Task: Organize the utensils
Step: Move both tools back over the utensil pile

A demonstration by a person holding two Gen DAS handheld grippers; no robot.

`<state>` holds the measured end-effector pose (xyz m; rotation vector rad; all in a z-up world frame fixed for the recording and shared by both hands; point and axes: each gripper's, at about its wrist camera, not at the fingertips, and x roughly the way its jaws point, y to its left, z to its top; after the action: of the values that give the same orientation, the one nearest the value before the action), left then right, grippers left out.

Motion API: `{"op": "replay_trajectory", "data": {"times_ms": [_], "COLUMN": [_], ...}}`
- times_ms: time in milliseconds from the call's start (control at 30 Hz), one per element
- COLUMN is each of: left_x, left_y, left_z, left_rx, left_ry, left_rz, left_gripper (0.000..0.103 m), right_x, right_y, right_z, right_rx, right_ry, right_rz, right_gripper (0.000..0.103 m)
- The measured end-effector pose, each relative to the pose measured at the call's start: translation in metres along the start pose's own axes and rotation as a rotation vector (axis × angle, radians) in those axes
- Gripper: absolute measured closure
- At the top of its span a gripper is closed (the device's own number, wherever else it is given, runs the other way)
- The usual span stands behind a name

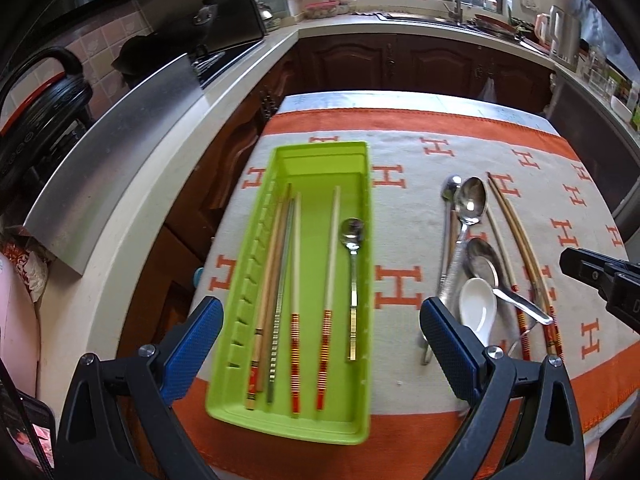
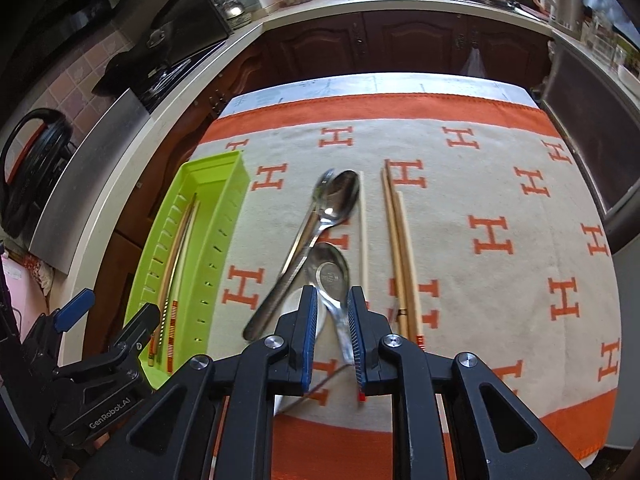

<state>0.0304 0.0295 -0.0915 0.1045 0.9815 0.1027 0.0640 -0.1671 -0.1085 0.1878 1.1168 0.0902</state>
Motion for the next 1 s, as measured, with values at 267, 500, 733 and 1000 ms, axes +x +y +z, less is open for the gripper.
{"op": "replay_trajectory", "data": {"times_ms": [267, 500, 733, 1000], "left_x": [0.007, 0.018, 0.030, 0.056], "left_y": [-0.049, -0.077, -0.091, -0.091], "left_z": [-0.001, -0.003, 0.003, 0.015], "left_rx": [0.041, 0.055, 0.084, 0.100], "left_ry": [0.027, 0.044, 0.050, 0.101], "left_rz": [-0.053, -0.122, -0.180, -0.240], "left_gripper": [0.005, 0.005, 0.015, 0.049], "right_x": [0.009, 0.023, 0.043, 0.063], "right_y": [-0.054, -0.089, -0.116, -0.132], "right_z": [-0.002, -0.009, -0.016, -0.022], "right_rx": [0.070, 0.106, 0.143, 0.160], "right_ry": [0.001, 0.020, 0.049, 0.077], "right_rz": [0.007, 0.014, 0.033, 0.057], "right_gripper": [0.087, 0.087, 0.087, 0.087]}}
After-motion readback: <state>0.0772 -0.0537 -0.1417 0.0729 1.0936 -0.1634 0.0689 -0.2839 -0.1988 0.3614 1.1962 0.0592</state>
